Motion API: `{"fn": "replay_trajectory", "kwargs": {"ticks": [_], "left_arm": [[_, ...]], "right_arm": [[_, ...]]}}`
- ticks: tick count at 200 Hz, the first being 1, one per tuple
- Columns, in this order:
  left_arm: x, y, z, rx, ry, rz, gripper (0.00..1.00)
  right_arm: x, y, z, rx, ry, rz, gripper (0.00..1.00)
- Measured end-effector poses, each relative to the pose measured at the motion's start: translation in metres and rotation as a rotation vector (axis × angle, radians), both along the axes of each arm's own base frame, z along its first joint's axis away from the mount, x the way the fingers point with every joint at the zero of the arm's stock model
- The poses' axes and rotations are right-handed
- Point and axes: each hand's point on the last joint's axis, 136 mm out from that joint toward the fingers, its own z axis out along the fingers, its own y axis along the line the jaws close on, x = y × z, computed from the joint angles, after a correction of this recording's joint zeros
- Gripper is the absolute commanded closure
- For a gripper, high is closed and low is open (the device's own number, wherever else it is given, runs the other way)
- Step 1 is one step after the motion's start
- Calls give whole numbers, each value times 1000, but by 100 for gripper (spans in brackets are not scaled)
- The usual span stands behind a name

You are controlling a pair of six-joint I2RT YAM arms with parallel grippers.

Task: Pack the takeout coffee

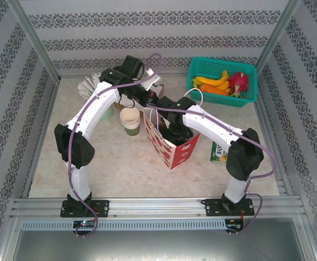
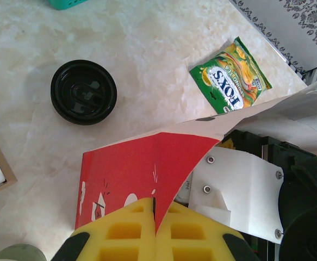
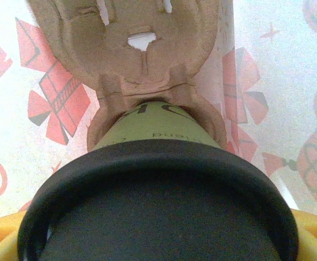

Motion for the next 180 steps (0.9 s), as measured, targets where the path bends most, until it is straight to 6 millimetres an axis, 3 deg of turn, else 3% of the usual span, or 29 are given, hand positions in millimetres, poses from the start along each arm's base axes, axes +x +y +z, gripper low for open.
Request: {"fn": "replay_trajectory", "kwargs": {"ticks": [180], "left_arm": [[0, 0, 0, -1, 0, 2, 100]], "right_arm": [[-4, -3, -8, -6, 9, -24, 29]]}}
